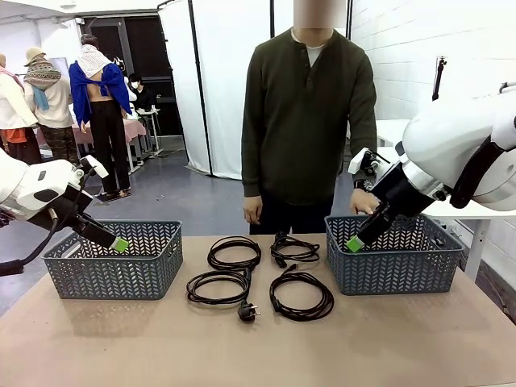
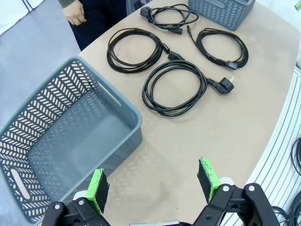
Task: Organize the cables according to human instructions.
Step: Pick up a bundle of cables and place it in the basket indicated by the human.
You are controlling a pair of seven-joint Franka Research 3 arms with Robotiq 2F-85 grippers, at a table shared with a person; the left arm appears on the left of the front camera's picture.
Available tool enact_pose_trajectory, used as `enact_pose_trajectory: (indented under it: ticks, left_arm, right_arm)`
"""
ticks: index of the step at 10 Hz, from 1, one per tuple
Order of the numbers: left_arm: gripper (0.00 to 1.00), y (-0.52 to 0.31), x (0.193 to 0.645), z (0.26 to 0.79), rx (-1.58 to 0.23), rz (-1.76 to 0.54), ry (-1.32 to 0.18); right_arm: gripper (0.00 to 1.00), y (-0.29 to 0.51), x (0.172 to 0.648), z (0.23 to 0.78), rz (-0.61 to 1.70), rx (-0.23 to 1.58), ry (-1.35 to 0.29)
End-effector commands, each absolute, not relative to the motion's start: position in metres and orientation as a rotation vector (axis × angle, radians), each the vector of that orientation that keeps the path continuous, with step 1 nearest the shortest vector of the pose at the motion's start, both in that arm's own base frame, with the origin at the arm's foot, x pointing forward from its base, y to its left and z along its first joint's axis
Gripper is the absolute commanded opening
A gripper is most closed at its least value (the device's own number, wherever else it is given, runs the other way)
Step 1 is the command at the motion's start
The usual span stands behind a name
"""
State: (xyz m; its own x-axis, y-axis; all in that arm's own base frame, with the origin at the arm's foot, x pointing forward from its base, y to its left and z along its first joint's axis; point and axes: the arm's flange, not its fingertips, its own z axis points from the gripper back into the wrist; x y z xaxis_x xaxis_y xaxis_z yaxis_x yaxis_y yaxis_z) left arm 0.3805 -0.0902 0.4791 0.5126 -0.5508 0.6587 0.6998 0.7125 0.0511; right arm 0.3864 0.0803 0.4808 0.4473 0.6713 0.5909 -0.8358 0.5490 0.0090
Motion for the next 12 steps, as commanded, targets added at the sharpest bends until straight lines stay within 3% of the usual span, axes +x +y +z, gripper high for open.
enact_pose_trajectory:
  ticks: [1, 6, 12]
  left_arm:
    - [1.0, -0.09, 0.381, 0.478, -0.243, -0.747, -0.7]
    - [1.0, -0.09, 0.381, 0.478, -0.243, -0.747, -0.7]
    - [1.0, -0.09, 0.381, 0.478, -0.243, -0.747, -0.7]
  right_arm:
    - [1.0, 0.08, 0.39, 0.479, 0.96, 0.341, -0.591]
    - [1.0, 0.134, 0.386, 0.501, 0.861, 0.253, -0.484]
    - [1.0, 0.222, 0.417, 0.513, 0.677, 0.12, -0.274]
